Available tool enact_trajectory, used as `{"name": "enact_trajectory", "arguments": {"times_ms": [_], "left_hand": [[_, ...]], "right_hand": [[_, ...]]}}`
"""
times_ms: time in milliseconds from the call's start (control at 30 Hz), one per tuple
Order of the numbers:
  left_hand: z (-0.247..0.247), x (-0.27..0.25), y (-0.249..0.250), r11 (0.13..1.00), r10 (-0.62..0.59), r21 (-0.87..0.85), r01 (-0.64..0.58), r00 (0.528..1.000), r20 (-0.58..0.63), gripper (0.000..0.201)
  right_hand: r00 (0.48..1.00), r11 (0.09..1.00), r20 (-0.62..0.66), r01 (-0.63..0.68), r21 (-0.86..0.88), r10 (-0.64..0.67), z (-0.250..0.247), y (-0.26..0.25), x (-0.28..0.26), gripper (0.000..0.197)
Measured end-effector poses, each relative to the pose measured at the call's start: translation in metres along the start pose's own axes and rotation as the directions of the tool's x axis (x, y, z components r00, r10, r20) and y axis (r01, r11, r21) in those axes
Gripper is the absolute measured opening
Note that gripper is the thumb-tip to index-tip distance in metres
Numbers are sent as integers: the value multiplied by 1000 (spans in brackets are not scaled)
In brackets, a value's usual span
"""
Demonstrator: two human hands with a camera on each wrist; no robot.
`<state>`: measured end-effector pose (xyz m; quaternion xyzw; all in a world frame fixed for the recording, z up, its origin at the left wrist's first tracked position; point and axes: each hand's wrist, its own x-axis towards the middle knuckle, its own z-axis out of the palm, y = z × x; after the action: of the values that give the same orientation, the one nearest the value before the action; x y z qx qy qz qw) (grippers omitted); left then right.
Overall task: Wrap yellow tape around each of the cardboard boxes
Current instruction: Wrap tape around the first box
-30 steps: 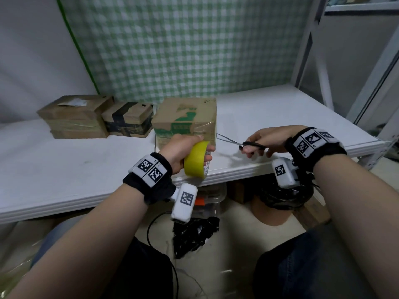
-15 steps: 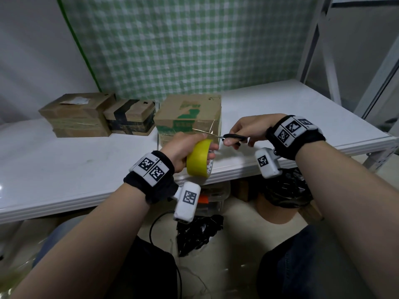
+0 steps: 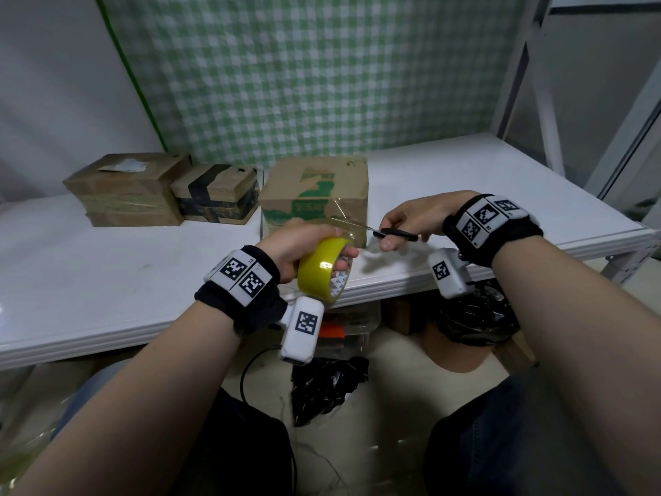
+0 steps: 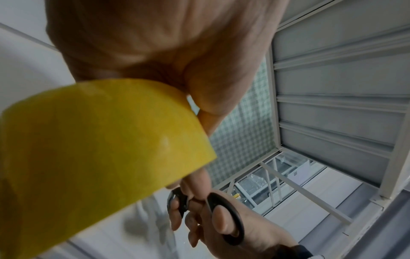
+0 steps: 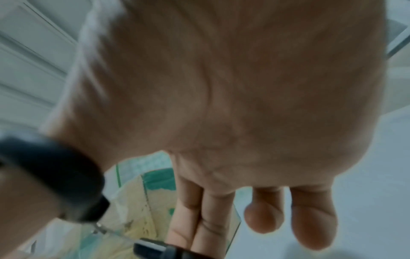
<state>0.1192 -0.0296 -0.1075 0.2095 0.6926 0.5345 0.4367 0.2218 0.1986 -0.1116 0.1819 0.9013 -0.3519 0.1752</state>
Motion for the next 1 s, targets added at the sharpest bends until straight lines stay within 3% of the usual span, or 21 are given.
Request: {"name": "enact_trajectory", "arguments": {"times_ms": [200,300,367,433,500,533,600,667,733,800,900,1000], "left_hand": [[-5,-2,-1,1000,-2,-9,1,1000,-16,33],[-9,-3,-1,1000,-5,-17,5,1000,-27,36],[-12,-4,-2,999,5,-43,-7,999,-48,36],[-16,-4,-2,997,35,-68,-40,997,-75,34],[-19,-3,-2,994,63,-88,-71,994,-91,33],[-19,-3,-1,992,71,-96,-80,993,-92,32],[-20,-4,0,990,77,-110,-86,993,-90,32],[-19,-5,1,990,75,-116,-85,993,-88,33],[-17,-5,2,989,80,-120,-90,993,-89,33],[-17,-5,3,989,85,-114,-95,993,-87,30],[-19,-5,3,989,93,-109,-101,993,-76,24],[-21,-4,3,991,91,-92,-97,993,-73,24]], "right_hand": [[991,988,62,-108,-107,115,4,1,-4,68],[999,999,35,-33,-17,34,7,4,-5,61],[997,990,-31,78,119,-75,6,5,-7,60],[975,922,-131,212,323,-178,5,1,-13,55],[935,830,-299,316,459,-191,2,-3,-17,44],[904,830,-408,325,453,-130,-1,-3,-17,39],[817,915,-569,154,372,94,-7,0,-16,38],[749,958,-600,-178,226,280,-10,5,-18,47],[768,926,-529,-362,106,361,-9,4,-21,49],[795,916,-473,-396,69,380,-9,1,-20,51],[786,953,-547,-291,85,288,-9,-9,-14,62],[753,998,-658,46,38,-10,-2,-29,3,59]]}}
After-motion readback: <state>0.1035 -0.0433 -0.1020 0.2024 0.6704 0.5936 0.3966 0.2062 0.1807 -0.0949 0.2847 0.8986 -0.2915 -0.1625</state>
